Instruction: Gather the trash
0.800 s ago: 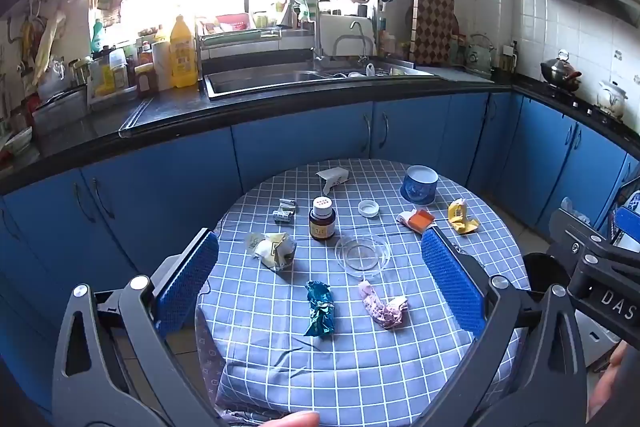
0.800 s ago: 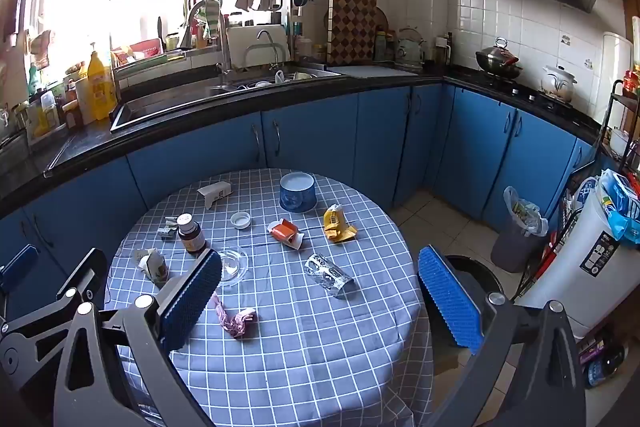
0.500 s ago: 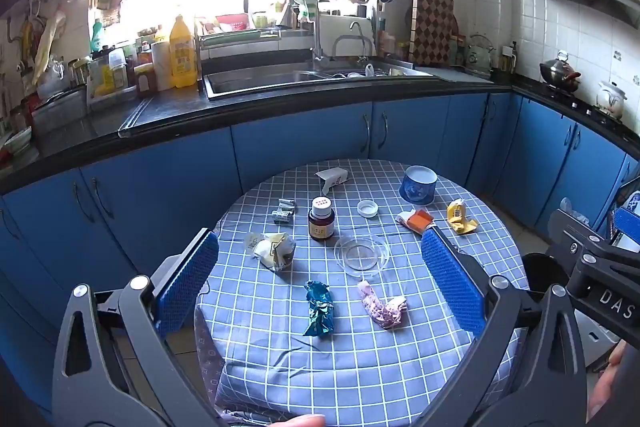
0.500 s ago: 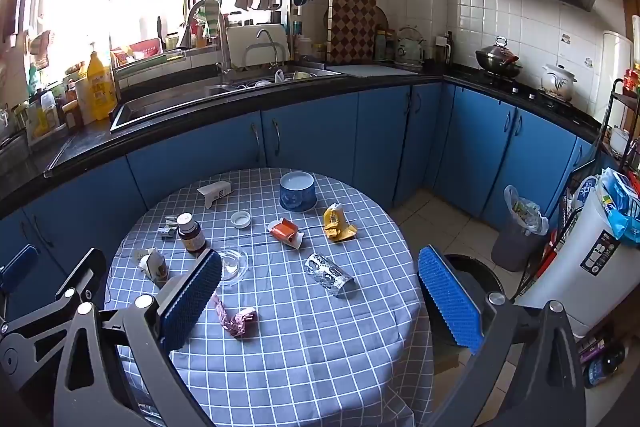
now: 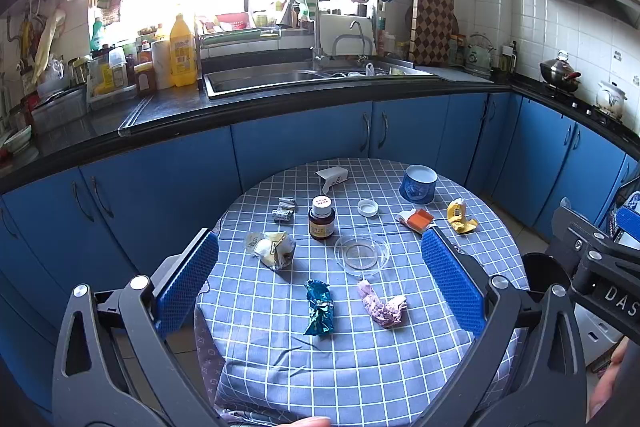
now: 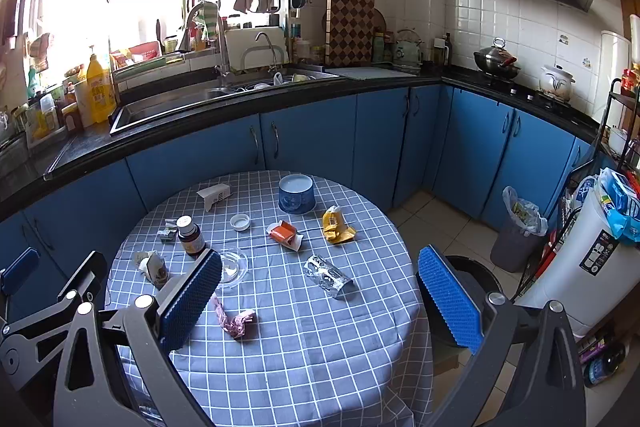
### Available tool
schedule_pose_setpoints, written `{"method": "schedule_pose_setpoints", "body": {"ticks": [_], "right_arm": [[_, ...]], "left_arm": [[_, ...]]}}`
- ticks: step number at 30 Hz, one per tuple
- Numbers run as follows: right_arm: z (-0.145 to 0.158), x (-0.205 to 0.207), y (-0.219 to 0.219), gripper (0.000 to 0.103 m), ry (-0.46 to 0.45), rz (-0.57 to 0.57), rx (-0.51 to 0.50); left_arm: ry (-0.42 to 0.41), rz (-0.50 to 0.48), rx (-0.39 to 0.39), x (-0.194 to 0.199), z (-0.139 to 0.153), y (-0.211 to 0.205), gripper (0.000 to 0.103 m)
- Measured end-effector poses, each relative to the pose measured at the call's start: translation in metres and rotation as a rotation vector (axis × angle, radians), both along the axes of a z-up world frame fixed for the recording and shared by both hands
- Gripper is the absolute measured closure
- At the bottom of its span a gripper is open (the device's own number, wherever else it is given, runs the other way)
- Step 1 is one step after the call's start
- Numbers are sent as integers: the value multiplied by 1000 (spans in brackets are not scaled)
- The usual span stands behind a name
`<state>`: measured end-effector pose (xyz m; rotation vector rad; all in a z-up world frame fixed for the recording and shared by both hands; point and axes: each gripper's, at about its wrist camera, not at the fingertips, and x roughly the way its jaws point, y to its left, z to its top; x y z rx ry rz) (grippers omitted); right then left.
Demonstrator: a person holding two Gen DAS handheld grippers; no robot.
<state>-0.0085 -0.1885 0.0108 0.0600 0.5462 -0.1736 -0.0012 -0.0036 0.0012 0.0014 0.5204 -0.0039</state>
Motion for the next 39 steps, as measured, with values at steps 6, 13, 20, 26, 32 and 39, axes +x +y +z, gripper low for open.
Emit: {"method": "schedule_pose_setpoints", "body": {"ticks": [6,13,20,26,32,39], "right_arm": [[-2,-2,0,7,-1,0,1],[-3,-2,0,7,-1,-1,2],[-3,-3,0,7,-1,0,1],[-2,-2,0,7,0,0,2],[-3,-3,-2,7,5,-1,5],[-3,-3,-2,7,6,1,5]], "left_arm": [[-1,5,1,0,-5,1,3],[-1,11,-7,2,-4,8,3],[3,13,-10,2,-3,10,3],[8,13,-11,3,-3,12,3],[9,10,-6,3,-4,10,3],[8,11,-7,3,-4,11,3]]}}
